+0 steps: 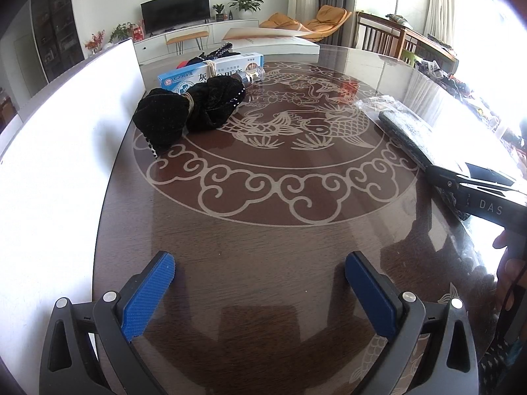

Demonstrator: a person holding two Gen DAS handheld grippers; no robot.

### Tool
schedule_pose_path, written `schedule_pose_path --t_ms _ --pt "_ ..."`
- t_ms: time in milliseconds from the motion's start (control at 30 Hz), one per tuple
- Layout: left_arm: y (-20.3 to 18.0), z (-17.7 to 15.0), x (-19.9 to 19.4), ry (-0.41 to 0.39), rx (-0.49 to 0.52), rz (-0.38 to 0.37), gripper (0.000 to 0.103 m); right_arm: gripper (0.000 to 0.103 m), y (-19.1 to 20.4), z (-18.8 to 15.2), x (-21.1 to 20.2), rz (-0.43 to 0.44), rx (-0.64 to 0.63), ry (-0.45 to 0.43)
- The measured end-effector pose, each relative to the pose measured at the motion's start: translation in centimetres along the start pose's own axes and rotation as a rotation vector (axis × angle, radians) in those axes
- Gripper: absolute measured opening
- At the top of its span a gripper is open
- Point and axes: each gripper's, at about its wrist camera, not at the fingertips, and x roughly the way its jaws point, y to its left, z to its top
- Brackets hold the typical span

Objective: Organize objects
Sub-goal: 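Hold the phone case in the right tool while the left tool moves toward the black gloves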

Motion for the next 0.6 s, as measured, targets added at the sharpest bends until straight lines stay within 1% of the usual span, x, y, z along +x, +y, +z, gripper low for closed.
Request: schedule_pose_path --t_ms 67,167,467,600 --pt "0.0 0.0 0.0 0.0 0.0 0.0 0.103 0.087 0.16 0.01 0.15 0.005 -0.006 0.006" --pt "0.01 0.0 0.02 0.0 0.0 0.0 0.103 0.093 0.18 -0.22 0.16 0.009 -0.009 0.014" --pt "-0.01 0.01 0.02 0.0 0.0 0.0 0.103 0.098 0.03 -0.39 0.14 0.009 -0.007 0.021" --pt "0.0 0.0 0.02 0.0 0.0 0.0 0.103 0.099 0.04 -0.43 0.17 0.009 -0.007 0.022"
